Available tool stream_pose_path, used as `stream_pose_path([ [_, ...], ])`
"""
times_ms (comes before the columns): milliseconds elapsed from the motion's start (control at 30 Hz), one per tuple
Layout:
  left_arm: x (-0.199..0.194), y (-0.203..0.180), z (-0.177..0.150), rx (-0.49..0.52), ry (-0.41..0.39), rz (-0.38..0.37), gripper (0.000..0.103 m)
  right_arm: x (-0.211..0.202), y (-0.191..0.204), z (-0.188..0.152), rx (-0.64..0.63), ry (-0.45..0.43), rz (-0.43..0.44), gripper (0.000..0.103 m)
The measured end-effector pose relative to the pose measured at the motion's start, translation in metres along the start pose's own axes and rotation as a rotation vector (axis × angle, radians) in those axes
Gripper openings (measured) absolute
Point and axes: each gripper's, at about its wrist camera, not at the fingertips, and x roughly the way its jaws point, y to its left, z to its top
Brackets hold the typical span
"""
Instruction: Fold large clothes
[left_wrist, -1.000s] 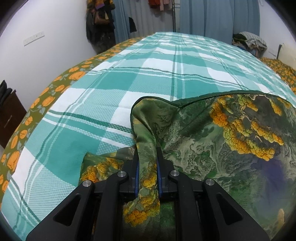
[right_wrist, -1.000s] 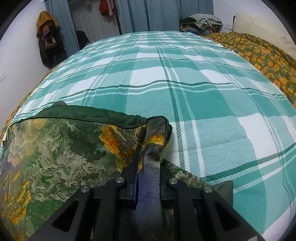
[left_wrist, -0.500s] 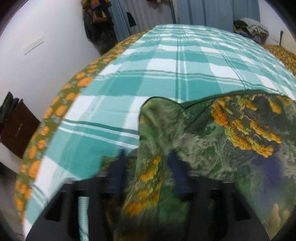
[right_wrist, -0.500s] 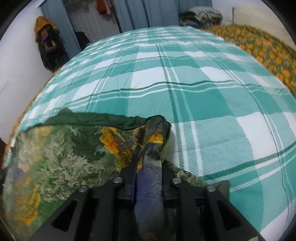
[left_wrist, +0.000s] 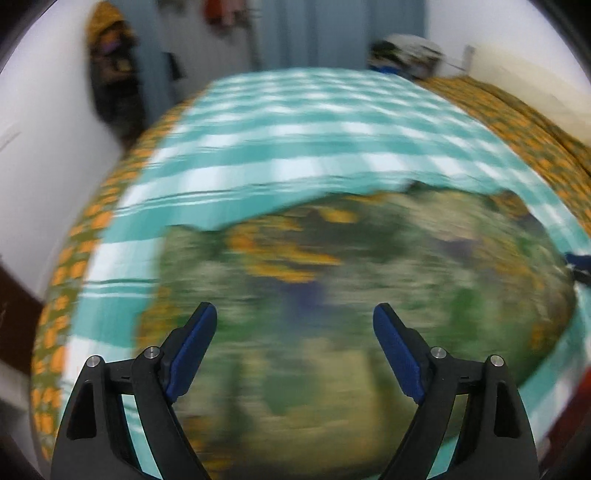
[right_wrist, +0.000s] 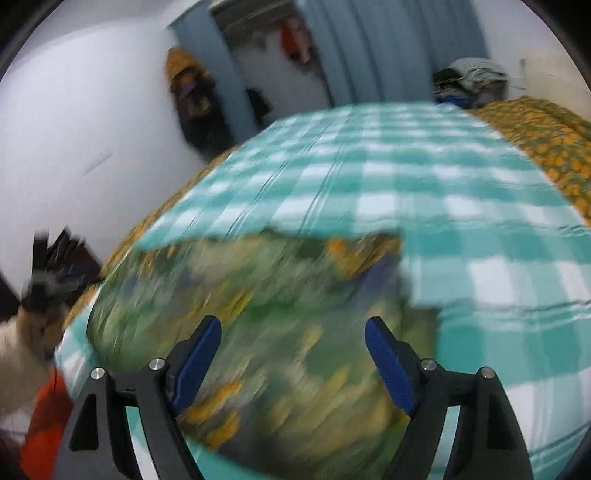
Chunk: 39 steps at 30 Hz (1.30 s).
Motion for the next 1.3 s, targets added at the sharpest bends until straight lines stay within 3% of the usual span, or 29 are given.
stream_pose_path([
  [67,0.012,-0.028,0.005,0.043,0.030,-0.056,0.089,0.025,-0.003,-0.015,0.020,0.085,-0.079,0.082],
  [133,0.042,-0.052,0.009,0.064,0.134,-0.116,0.091,0.042,-0.014,-0.024,0.083,0.125,-0.100,0.082],
  [200,0.074,-0.061,0.010,0.036,0.191,-0.087,0.094,0.040,-0.019,-0.025,0.129,0.104,-0.114,0.082],
  [367,0.114,-0.050,0.034,-0.069,0.222,-0.087,0.101,0.040,-0.028,-0.025,0.195,0.094,-0.112,0.082],
  [700,0.165,-0.050,0.085,-0.085,0.246,0.027,0.101,0.038,-0.021,-0.032,0.172,0.057,-0.145,0.082],
  [967,0.119,-0.059,0.061,0.044,0.210,-0.005,0.100,0.014,-0.015,-0.030,0.181,0.050,-0.150,0.082],
  [1167,0.059,-0.086,0.011,0.226,0.134,0.007,0.099,-0.024,-0.001,-0.049,0.181,0.023,-0.151,0.082],
  [1300,0.029,-0.099,-0.020,0.285,0.085,0.030,0.099,-0.045,-0.001,-0.070,0.211,0.019,-0.162,0.082],
])
